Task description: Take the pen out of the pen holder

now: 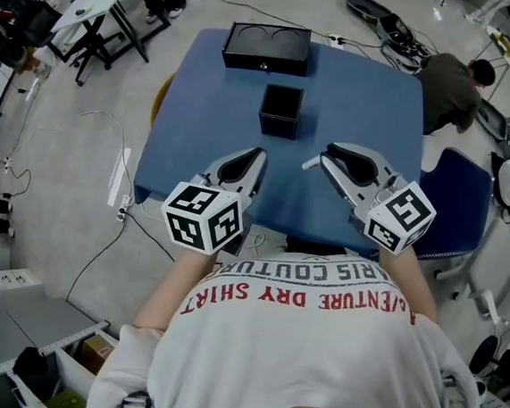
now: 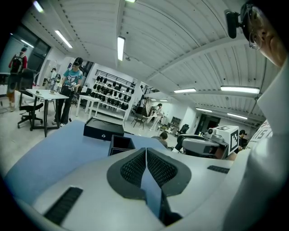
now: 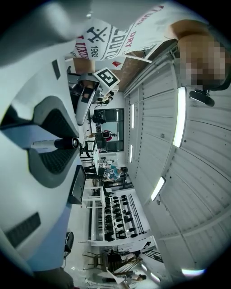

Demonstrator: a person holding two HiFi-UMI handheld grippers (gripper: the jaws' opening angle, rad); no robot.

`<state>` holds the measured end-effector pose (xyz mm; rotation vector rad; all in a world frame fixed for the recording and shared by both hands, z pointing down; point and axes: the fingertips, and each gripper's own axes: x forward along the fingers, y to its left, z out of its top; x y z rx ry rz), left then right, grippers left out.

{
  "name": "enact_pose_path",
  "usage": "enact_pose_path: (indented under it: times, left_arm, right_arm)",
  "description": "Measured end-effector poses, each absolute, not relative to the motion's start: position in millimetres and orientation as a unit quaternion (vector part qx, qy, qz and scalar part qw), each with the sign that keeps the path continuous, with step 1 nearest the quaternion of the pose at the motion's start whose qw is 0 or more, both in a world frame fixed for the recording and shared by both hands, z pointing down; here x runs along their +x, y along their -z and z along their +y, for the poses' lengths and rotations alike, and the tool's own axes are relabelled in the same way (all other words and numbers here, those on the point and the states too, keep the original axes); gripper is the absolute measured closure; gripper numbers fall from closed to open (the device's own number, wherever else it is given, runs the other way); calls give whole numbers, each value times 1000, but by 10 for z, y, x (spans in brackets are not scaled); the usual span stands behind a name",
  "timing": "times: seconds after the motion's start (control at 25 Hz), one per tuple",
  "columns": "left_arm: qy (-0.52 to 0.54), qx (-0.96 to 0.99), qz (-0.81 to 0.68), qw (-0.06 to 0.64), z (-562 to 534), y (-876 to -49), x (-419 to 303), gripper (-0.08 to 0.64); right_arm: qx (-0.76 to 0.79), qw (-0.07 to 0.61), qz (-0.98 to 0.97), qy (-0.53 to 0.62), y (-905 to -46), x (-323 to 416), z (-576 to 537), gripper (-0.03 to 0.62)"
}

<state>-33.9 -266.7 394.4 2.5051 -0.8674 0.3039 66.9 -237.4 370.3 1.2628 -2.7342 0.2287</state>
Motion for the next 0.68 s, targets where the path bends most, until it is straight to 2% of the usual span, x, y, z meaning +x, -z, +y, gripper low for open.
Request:
enact_pose_path:
  times: [0.68]
  left_arm:
    - [-116,913,-309,239,-2710,-3999,-284,528]
  right_arm:
    - [417,65,-904,-76,-3725,688,-2444,510]
